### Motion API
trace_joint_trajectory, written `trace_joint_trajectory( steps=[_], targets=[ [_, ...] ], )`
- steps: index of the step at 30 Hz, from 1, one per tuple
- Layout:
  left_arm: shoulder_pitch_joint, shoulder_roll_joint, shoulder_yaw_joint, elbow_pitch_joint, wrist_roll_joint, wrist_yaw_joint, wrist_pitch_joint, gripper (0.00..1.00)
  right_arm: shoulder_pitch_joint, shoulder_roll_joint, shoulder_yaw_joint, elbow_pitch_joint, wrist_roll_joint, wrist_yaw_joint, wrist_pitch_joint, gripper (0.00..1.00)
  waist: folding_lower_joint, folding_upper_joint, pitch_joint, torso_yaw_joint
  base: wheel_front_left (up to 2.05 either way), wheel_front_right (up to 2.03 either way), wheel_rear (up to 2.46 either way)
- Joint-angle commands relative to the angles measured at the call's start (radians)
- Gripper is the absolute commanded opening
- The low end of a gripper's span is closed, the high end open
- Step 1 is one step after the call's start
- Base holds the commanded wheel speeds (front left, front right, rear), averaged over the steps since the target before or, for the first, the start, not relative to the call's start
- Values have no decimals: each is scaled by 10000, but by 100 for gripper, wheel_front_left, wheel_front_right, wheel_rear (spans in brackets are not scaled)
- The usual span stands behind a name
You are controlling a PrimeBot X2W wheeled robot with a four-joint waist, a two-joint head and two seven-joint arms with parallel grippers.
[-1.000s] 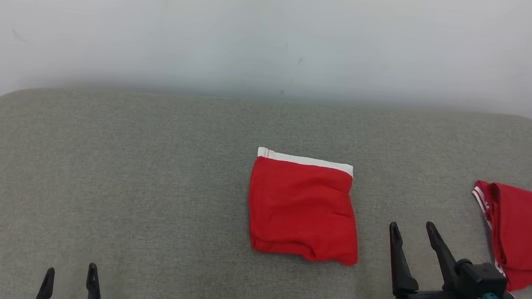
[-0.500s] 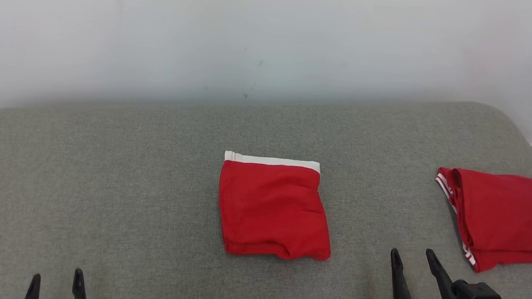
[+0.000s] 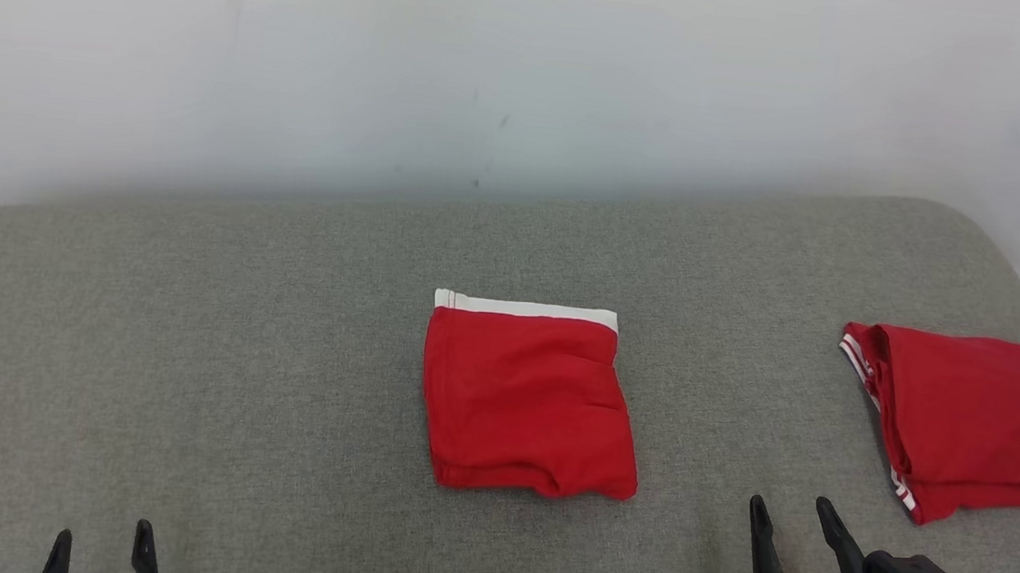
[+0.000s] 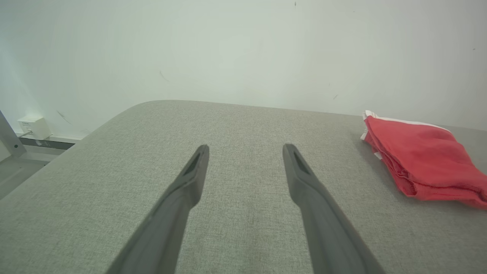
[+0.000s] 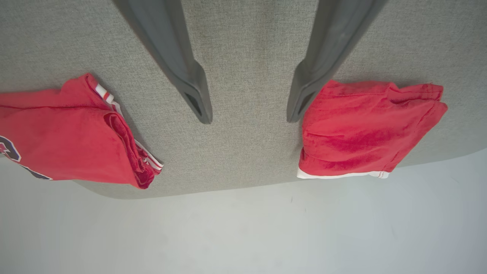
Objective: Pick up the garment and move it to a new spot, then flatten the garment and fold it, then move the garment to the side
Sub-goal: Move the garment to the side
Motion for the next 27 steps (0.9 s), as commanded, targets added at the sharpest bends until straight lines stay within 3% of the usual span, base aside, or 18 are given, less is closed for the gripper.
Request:
trace_joint_trajectory(
  steps=[1,27],
  targets=[
    [116,-6,42,0,32,-12,-27,100,-55,15,0,17,-26,-31,-77,100,-1,0,-1,-13,0,0,0],
    [158,-6,-80,-108,112,66,-27,100,-53,85,-85,41,-27,-31,-8,100,-1,0,33,182,0,0,0]
  ],
)
